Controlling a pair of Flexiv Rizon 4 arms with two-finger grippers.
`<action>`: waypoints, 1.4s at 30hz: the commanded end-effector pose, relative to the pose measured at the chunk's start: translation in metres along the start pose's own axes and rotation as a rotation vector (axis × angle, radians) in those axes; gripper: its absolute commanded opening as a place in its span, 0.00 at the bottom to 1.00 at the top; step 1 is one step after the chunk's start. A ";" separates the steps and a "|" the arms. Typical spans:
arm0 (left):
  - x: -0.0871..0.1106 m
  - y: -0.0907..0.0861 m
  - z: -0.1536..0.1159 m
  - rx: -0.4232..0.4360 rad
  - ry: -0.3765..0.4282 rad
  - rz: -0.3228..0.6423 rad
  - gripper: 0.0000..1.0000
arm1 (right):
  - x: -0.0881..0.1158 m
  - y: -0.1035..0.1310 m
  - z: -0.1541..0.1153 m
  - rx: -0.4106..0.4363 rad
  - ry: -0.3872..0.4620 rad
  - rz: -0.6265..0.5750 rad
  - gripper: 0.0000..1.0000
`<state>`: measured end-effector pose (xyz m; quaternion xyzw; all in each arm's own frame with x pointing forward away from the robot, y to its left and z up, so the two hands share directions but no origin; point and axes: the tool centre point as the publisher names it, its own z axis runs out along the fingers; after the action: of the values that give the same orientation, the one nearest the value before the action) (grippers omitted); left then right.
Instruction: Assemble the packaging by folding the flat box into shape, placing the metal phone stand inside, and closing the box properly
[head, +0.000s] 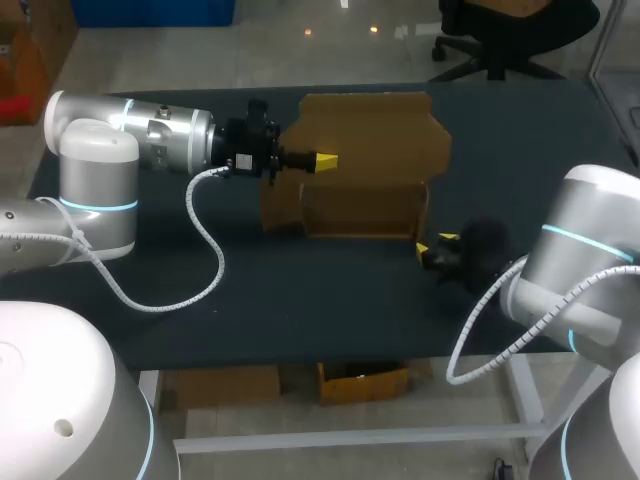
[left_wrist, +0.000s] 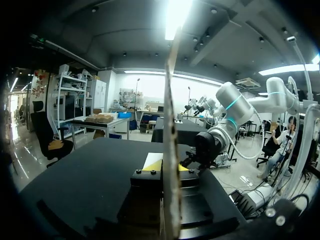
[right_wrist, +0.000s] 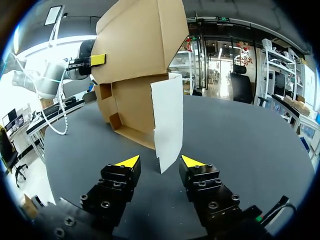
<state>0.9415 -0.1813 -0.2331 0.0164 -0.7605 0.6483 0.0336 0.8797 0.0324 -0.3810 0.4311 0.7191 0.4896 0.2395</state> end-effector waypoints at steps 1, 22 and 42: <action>-0.001 0.004 0.002 0.002 0.001 0.000 0.00 | -0.003 -0.005 -0.013 -0.031 0.004 -0.004 0.48; -0.001 0.004 0.002 0.002 0.001 0.000 0.00 | -0.042 0.001 -0.029 0.012 0.200 -0.110 0.48; -0.001 0.004 0.002 0.002 0.001 0.000 0.00 | -0.054 0.018 -0.017 0.075 0.374 -0.258 0.47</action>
<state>0.9414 -0.1813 -0.2331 0.0164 -0.7605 0.6483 0.0336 0.8976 -0.0182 -0.3659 0.2766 0.7979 0.4948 0.2052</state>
